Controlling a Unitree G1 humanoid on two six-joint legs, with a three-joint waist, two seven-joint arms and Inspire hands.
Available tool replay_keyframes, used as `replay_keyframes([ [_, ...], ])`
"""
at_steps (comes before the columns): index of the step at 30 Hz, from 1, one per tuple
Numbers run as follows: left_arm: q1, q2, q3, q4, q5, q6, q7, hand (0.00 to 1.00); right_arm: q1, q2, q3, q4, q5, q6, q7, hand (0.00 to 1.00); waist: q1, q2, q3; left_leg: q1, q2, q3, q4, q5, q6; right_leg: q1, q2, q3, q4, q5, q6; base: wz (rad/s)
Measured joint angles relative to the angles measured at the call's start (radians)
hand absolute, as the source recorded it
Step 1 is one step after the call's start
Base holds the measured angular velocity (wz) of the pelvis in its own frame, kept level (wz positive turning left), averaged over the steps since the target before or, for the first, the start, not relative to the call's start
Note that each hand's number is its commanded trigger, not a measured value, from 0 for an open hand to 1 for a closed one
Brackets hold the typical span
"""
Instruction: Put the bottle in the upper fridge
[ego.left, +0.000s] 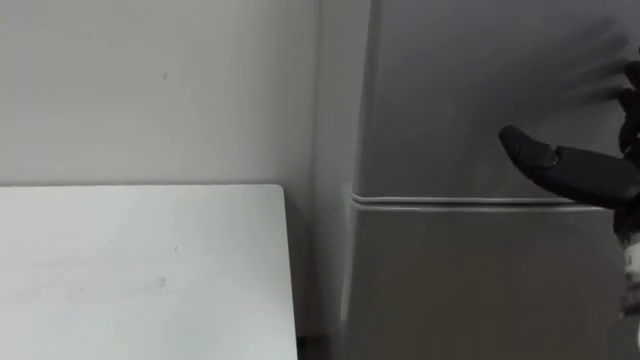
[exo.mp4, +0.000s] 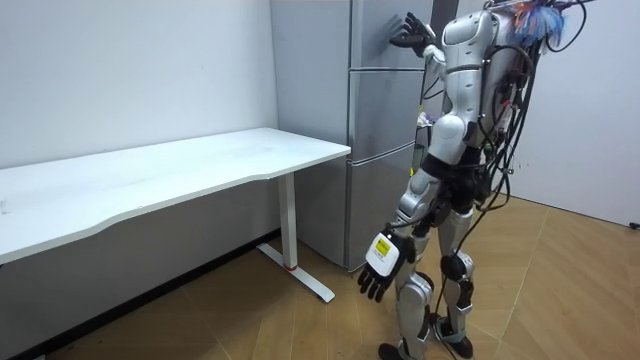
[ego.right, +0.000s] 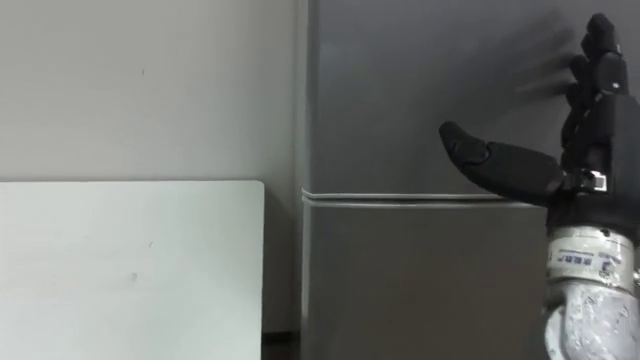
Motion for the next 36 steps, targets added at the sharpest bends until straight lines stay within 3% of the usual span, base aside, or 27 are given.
replay_keyframes([
  [8,-0.006,0.007,-0.016,0.001,-0.001,0.019,-0.004,0.00,-0.040,0.000,0.016,0.161,-0.067,-0.057,-0.022,0.00,0.018,-0.009,0.0016,0.000,-0.001,0.000,0.008,0.008,0.006,-0.007,0.000,0.010,-0.001,0.004,0.002,0.00],
  [20,-0.010,0.008,-0.032,0.001,-0.001,0.016,-0.032,0.00,-0.058,0.000,0.010,0.192,-0.062,-0.062,-0.043,0.00,0.029,-0.014,-0.0048,-0.018,-0.001,-0.002,0.014,0.014,0.011,-0.019,0.000,0.009,-0.004,0.017,0.003,0.00],
  [25,-0.010,0.008,-0.031,0.000,-0.005,0.016,-0.041,0.00,-0.057,0.000,0.011,0.167,-0.020,-0.059,-0.032,0.00,0.013,-0.002,-0.0130,-0.014,-0.001,-0.005,0.015,0.014,0.011,-0.005,0.001,0.002,-0.016,0.022,0.004,0.03],
  [32,-0.001,0.009,-0.021,0.000,-0.004,-0.005,-0.040,0.00,-0.057,-0.005,0.011,0.149,-0.006,-0.059,-0.026,0.00,0.003,0.003,-0.0103,0.000,-0.004,-0.006,0.007,0.013,0.011,0.008,0.001,-0.001,-0.021,0.023,0.005,0.01],
  [36,0.014,0.014,0.001,-0.008,-0.008,-0.022,-0.037,0.00,-0.039,-0.007,0.007,0.112,-0.002,-0.051,-0.039,0.00,-0.016,-0.011,-0.0113,0.001,-0.006,-0.012,0.006,0.014,0.011,0.011,0.001,-0.004,-0.033,0.024,0.006,0.03],
])
